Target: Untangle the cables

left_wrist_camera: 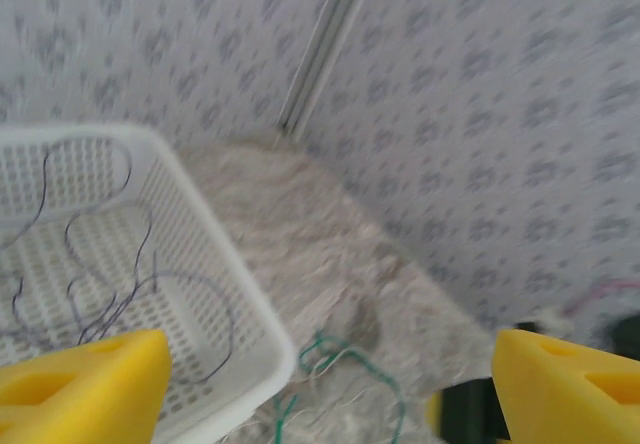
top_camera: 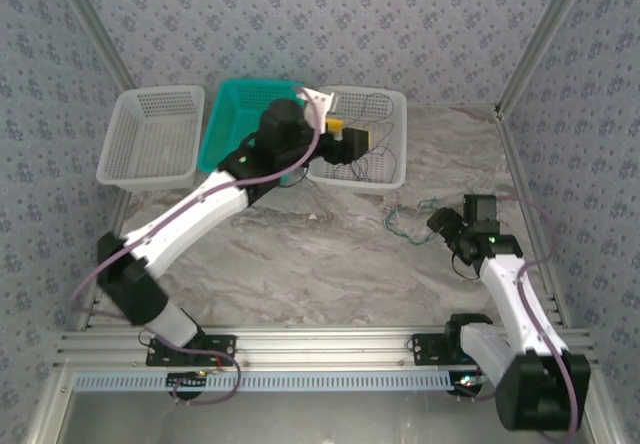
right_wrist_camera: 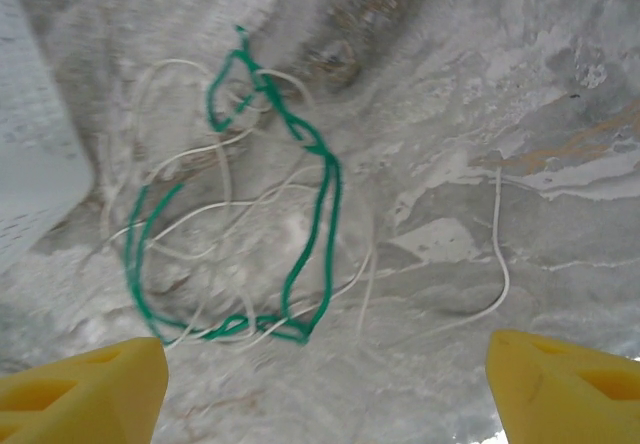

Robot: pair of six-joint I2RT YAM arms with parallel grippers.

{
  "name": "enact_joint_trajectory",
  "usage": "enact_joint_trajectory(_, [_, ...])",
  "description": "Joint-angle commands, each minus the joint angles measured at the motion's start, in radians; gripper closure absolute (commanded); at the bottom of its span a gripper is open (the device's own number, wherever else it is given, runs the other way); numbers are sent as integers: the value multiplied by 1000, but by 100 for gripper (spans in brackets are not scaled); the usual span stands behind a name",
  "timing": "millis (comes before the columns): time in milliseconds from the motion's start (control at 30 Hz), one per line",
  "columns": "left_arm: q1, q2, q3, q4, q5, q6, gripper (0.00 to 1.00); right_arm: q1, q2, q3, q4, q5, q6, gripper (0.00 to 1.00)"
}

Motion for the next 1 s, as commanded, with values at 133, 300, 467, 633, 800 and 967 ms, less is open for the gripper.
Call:
enact_joint_trajectory(133, [-77,-236,-293,181,-60,6,11,-104,261,9,269,-220,-82,24])
enact_joint_trajectory(300, [-86,-266,-377,179,-91,-17,9,-113,376,30,332,-246,-100,45])
enact_joint_trajectory(467, [-86,-244,-375,160,-82,-19,9,-209,302,10,300,-287,-99,99])
enact_joint_trajectory(633, [-86,-229,-374,151,-104,-11,9,-190,0,56,146,-239,-231,100])
enact_joint_trajectory(800, [-86,-221,-376,146,-125,19,8,-119,-207,179,9,-301,-299,100])
enact_joint_trajectory(967, [-84,-243,-366,89,-148,75,9,-52,-272,298,-23,-458,-353,100])
